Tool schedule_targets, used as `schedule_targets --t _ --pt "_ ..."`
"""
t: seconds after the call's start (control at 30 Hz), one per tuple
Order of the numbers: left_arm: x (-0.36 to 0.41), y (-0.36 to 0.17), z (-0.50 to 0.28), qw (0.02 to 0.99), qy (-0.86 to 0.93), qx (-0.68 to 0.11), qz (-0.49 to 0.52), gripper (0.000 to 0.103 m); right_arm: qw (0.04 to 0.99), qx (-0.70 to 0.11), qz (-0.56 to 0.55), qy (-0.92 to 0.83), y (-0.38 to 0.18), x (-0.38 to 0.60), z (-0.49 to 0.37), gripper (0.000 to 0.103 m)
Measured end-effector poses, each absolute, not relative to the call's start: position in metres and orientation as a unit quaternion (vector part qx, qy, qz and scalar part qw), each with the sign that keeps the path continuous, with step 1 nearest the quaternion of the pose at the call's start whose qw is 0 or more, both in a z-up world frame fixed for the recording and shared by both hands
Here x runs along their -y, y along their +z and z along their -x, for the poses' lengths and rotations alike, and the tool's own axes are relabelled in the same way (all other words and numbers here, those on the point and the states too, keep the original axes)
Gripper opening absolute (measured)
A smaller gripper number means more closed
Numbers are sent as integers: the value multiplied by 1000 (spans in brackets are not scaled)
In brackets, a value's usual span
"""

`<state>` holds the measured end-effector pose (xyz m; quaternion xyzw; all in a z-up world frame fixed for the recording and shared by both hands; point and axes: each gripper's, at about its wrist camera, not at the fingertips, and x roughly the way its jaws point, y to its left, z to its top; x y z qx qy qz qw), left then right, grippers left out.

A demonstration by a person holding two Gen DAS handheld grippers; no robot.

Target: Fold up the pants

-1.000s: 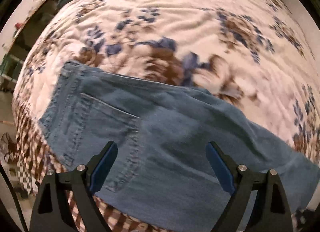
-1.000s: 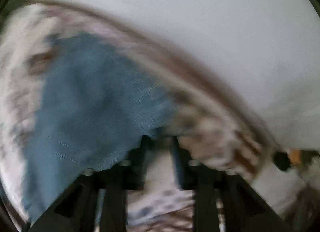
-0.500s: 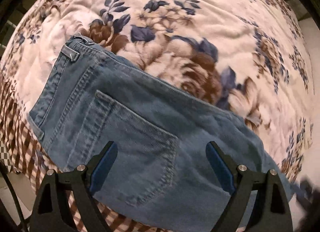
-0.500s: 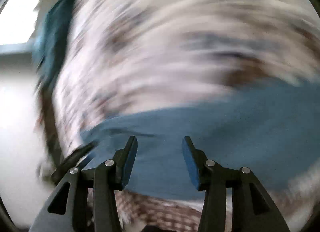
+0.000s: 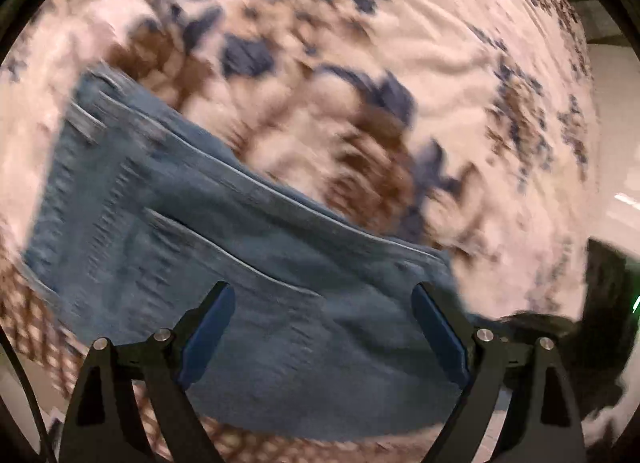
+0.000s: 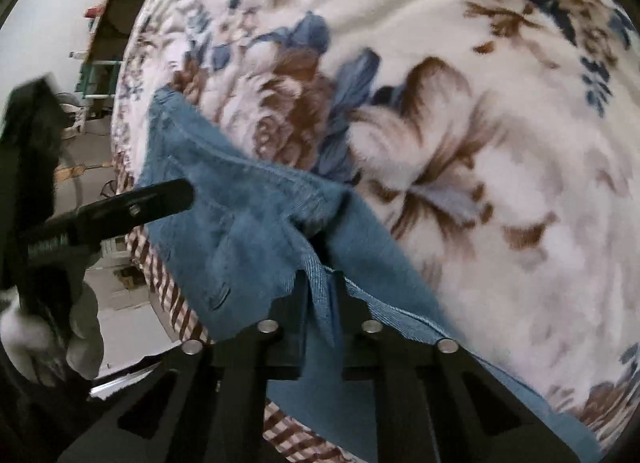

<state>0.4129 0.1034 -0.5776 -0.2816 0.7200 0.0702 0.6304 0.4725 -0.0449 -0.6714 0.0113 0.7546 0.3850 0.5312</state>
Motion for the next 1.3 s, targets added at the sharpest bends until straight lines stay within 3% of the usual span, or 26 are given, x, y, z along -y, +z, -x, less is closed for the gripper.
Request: schedule_targets --t 0.17,0.33,0.37,0.4,0.47,0.57,0.67,0.73,0.77,0.8,1.13,1.23,1.3 --pt "-74 -591 -420 558 12 -750 354 90 563 -725 -28 396 -644 55 -447 5" --pt "-42 -606 -430 549 -29 -772 317 88 580 -688 -32 435 -622 53 -414 5" --pt "-36 -607 -431 557 -30 -778 290 76 581 -686 -32 437 -620 54 -410 5" --pt "-33 -607 -429 564 -31 -780 270 70 584 -682 -32 439 -620 54 -407 5" --pt "-25 -610 -427 581 -31 -781 226 45 586 -677 -31 444 -619 59 -403 5" --pt "-23 -613 -420 594 -31 -776 211 34 576 -684 -27 447 -625 68 -400 5" --pt "-25 -612 -414 595 -30 -773 218 32 557 -705 -80 431 -633 90 -413 6" --pt "-24 -608 -412 601 -31 -768 221 32 549 -720 -157 395 -642 117 -432 19" --pt "-26 -606 -410 602 -30 -766 224 31 539 -724 -192 384 -649 124 -437 37" --pt "-27 -606 -410 603 -30 -764 227 31 528 -729 -239 364 -659 132 -446 49" --pt "-50 -580 -395 602 -42 -754 259 32 320 -769 -418 361 -759 72 -458 54" --pt "-70 -562 -383 623 -40 -737 259 43 334 -773 -407 355 -768 55 -465 74" --pt "-88 -558 -379 650 -19 -723 233 43 340 -776 -400 350 -769 45 -471 78"
